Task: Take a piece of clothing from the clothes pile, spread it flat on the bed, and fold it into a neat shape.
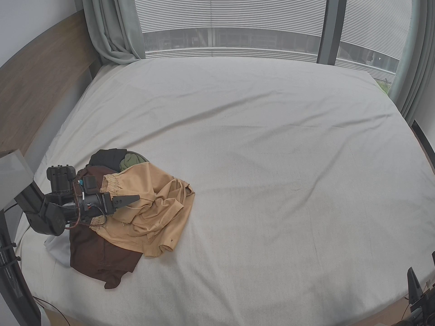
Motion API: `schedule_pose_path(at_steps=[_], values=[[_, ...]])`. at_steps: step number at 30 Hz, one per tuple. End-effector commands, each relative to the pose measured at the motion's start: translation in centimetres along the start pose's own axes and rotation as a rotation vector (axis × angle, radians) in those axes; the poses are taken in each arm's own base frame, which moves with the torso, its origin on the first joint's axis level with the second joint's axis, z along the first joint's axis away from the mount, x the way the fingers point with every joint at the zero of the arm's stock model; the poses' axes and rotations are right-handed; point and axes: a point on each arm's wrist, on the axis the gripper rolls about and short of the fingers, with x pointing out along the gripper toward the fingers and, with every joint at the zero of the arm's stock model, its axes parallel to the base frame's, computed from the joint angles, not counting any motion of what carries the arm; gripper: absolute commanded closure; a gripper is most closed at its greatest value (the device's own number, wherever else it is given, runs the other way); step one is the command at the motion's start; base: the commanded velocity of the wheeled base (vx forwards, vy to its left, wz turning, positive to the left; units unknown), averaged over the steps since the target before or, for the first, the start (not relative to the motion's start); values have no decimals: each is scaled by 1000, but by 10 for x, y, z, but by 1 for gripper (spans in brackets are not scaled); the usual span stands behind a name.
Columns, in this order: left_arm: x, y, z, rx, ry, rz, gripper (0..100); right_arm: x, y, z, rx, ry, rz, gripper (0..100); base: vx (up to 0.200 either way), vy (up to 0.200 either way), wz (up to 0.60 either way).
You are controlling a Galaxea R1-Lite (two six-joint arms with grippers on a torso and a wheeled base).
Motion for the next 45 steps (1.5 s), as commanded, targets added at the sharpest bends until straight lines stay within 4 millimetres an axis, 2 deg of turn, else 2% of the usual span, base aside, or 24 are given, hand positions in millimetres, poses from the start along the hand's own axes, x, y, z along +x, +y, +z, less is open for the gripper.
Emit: schedule_pose_path(at_steps=[1, 2, 3, 13, 17, 21, 23, 24, 25, 32, 38, 45], values=[[5, 6, -5, -4, -1, 4, 0, 0, 0, -5, 0, 3, 0, 0, 0, 0, 0], [7, 7, -6, -3, -5, 5, 0, 0, 0, -5, 0, 3, 0, 0, 0, 0, 0], [8, 7, -7, -3, -3, 4, 100, 0, 0, -5, 0, 3, 0, 0, 0, 0, 0], [3, 2, -12, -4, 13, -37, 100, 0, 0, -5, 0, 3, 0, 0, 0, 0, 0], [-7, -12, -2, 4, -9, -93, 100, 0, 0, -5, 0, 3, 0, 0, 0, 0, 0], [-17, -40, 20, -69, -59, -129, 100, 0, 0, -5, 1, 3, 0, 0, 0, 0, 0], [-20, -46, 24, -91, -69, -139, 100, 0, 0, -5, 1, 3, 0, 0, 0, 0, 0], [-30, -65, 37, -144, -106, -162, 100, 0, 0, -5, 1, 3, 0, 0, 0, 0, 0], [-32, -68, 38, -147, -109, -166, 100, 0, 0, -5, 1, 3, 0, 0, 0, 0, 0], [-36, -81, 30, -153, -90, -172, 100, 0, 0, -5, 1, 3, 0, 0, 0, 0, 0], [-31, -86, 24, -160, -80, -148, 100, 0, 0, -5, 1, 3, 0, 0, 0, 0, 0], [-27, -95, 26, -143, -104, -118, 100, 0, 0, -5, 0, 3, 0, 0, 0, 0, 0]])
